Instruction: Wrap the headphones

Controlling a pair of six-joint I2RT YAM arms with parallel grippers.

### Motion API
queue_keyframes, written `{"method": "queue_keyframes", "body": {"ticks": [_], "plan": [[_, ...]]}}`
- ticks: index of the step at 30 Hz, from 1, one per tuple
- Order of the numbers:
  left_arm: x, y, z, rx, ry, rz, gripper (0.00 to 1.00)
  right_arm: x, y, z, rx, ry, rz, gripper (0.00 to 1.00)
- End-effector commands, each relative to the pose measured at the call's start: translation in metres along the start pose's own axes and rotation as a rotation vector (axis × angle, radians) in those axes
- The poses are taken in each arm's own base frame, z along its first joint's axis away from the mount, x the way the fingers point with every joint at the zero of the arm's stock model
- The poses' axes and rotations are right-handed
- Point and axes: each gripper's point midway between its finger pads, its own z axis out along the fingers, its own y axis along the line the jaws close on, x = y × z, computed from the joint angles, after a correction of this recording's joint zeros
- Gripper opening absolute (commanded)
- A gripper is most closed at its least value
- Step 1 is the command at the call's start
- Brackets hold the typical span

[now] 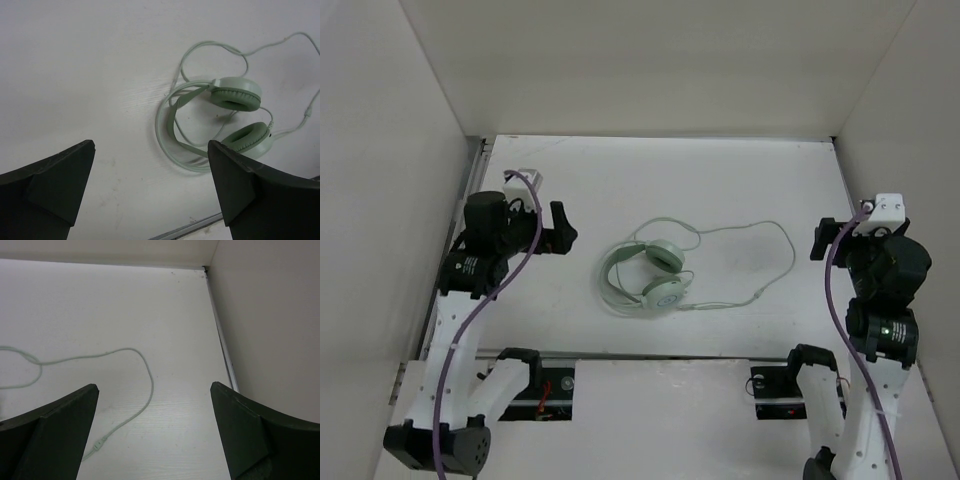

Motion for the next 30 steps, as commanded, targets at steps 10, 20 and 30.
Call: {"method": "queue_keyframes", "body": {"ticks": [10,20,30], "plan": [[0.124,-0.041,0.054,0.095,0.303,-0.125,0.94,-0.001,0.013,0.019,-0.095,-0.016,0.131,1.00],[0.141,-0.019,0.111,-0.056,0.372,-0.115,0.93,-0.013,0.038,0.024,-0.225,-0.062,0.163,1.00],[0.153,-0.017,0.153,-0.138,0.407,-0.048,0.81,-0.023,0.054,0.017,-0.300,-0.094,0.187,1.00]]}}
